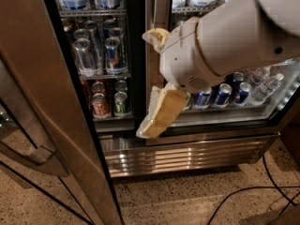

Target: Open left fridge door

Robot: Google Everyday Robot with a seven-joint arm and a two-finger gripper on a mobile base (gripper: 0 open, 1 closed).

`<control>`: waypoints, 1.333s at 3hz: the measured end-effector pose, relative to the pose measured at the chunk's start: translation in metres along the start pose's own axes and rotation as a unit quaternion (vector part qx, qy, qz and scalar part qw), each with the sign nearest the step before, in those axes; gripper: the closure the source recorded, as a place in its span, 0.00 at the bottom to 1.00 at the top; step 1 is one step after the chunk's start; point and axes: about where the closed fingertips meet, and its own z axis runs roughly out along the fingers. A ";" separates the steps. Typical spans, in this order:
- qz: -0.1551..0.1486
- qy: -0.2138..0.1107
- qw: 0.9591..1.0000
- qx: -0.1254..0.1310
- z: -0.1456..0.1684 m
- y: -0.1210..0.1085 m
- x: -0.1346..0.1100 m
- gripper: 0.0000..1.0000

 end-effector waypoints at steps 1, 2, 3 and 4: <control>-0.033 0.003 0.999 0.024 0.050 0.000 0.004 0.00; -0.042 -0.030 0.997 0.050 0.091 -0.014 0.000 0.00; -0.055 -0.063 0.992 0.096 0.112 -0.044 -0.008 0.00; -0.055 -0.063 0.992 0.096 0.112 -0.044 -0.008 0.00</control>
Offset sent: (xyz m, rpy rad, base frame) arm 0.0776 0.0928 -0.0820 0.1531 -0.1905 0.0090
